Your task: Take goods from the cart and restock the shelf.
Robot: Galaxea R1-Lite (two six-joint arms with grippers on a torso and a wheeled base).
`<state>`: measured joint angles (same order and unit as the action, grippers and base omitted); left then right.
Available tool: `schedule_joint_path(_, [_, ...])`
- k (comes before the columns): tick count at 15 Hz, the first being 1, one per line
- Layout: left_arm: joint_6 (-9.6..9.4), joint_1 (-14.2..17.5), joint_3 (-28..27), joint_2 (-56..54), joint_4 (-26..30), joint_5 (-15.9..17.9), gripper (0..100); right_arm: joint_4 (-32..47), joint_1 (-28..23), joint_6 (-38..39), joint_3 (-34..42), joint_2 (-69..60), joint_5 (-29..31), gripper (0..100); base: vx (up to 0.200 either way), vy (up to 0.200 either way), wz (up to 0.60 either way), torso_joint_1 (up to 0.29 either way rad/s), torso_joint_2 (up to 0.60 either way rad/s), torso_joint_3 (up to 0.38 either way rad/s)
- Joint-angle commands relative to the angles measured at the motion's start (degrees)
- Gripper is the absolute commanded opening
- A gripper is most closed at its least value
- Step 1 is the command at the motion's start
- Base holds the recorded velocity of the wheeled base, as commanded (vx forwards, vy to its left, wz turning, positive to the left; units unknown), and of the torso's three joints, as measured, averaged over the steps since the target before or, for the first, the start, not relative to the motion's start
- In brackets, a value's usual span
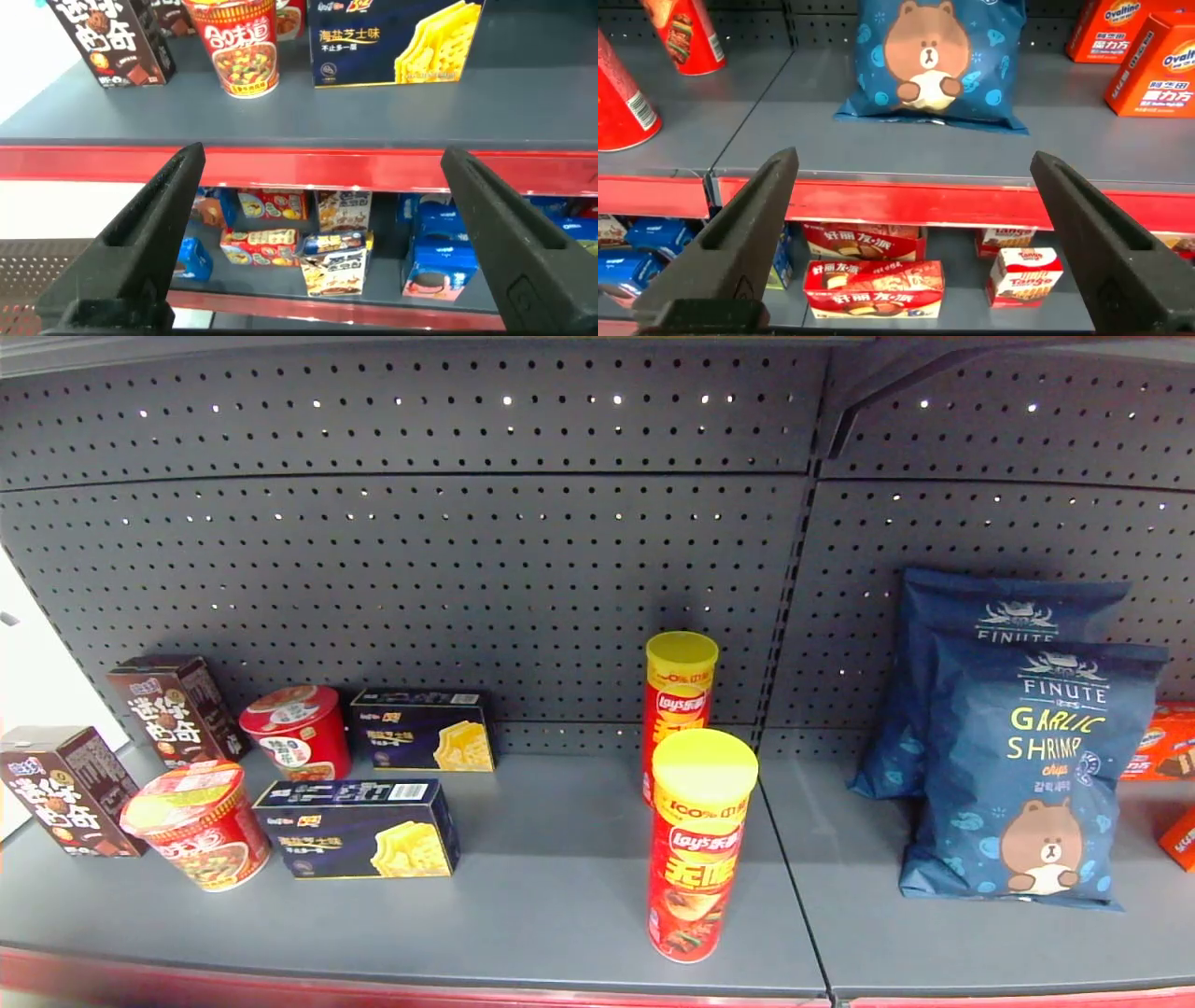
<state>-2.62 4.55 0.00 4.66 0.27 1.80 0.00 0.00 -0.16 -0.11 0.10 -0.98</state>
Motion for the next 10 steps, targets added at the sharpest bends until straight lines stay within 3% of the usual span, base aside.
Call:
schedule_joint_path(1, [0.86, 0.0, 0.0, 0.4, 0.0, 1.6, 100, 0.0, 0.0, 0.0, 0.0, 0.2, 0.0, 100, 0.000, 0.000, 0.00, 0.000, 0.00, 0.000])
schedule_joint_path(10, [0.95, 0.0, 0.0, 0.4, 0.0, 1.5, 100, 0.0, 0.0, 0.0, 0.0, 0.2, 0.0, 100, 0.000, 0.000, 0.00, 0.000, 0.00, 0.000])
